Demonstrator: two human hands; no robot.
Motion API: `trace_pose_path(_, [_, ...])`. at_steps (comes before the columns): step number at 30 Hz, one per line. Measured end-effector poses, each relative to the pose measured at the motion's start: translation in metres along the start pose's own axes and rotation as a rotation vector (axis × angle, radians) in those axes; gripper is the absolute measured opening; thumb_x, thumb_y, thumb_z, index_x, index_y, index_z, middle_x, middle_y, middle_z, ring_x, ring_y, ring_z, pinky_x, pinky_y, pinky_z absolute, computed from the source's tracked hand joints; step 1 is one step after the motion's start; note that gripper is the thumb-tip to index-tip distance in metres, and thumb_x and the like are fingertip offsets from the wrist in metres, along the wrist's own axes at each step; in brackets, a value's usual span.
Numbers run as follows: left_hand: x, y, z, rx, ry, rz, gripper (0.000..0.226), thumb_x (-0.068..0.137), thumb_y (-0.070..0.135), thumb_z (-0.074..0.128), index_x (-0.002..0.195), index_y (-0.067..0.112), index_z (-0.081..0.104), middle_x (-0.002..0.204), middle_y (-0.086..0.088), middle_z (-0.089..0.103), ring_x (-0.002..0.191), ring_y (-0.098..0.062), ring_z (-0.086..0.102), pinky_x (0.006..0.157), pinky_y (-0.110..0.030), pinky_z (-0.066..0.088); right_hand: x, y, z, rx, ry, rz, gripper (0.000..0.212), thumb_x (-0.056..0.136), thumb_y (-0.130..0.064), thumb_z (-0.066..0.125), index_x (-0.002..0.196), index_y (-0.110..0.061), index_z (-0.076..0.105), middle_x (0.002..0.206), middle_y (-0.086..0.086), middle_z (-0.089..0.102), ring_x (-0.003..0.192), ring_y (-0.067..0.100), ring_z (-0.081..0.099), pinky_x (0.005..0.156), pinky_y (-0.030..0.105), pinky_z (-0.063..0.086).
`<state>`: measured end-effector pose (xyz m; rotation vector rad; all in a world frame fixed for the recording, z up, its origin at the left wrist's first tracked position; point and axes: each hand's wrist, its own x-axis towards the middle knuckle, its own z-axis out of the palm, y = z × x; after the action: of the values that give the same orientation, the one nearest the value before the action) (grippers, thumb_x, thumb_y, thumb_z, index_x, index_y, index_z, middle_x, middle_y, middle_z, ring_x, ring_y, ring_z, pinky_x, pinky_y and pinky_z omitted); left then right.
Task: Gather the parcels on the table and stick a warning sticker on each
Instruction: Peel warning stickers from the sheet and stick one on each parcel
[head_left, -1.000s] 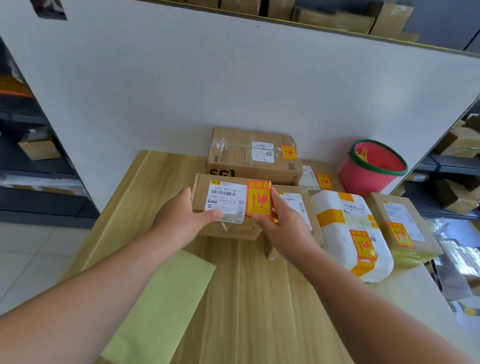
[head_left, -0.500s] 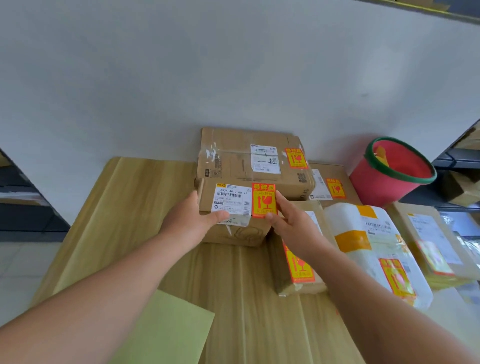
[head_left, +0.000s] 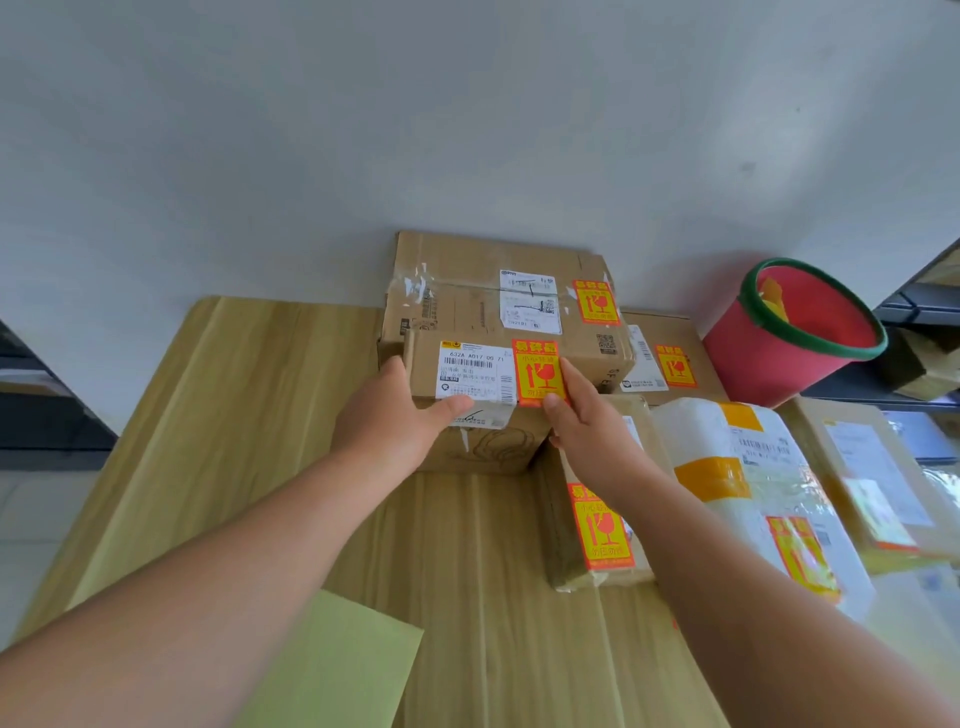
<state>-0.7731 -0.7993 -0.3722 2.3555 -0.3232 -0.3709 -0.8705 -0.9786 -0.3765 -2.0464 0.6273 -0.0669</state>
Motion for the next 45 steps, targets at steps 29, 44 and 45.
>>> trace_pose_path(29, [-0.22,-0.166,0.014,0.797,-0.582,-0.143,0.104,0.077,0.015,0.058,0.15,0.03,-0.016,0.158,0.004,-0.022,0.145,-0.021,-0.019,0.118,-0.044,0.0,-0.211,0.043,0.075,-0.593,-0.222,-0.27,0.056,0.1,-0.038,0.041,0.15,-0.017,0.028,0.157,0.0,0.026,0.145,0.018,0.021,0.115,0.032,0.019])
trace_pose_path(44, [-0.33,-0.127,0.042,0.533,0.05,0.287,0.024,0.078,0.047,0.068,0.081,0.024,0.062,0.081,0.008,0.06,0.087,-0.02,0.053,0.08,-0.031,0.034,-0.308,0.061,0.069,-0.554,-0.418,-0.302,0.076,0.081,-0.045,0.069,0.146,-0.027,0.034,0.153,-0.006,0.032,0.146,0.015,0.015,0.116,0.029,0.013])
trace_pose_path(45, [-0.333,-0.116,0.037,0.519,0.079,0.303,0.027,0.076,0.05,0.068,0.076,0.025,0.058,0.076,0.009,0.056,0.082,-0.019,0.052,0.075,-0.031,0.033,-0.312,0.057,0.065,-0.509,-0.394,-0.273,0.07,0.079,-0.045,0.071,0.141,-0.027,0.042,0.146,-0.005,0.043,0.142,0.015,0.026,0.112,0.028,0.021])
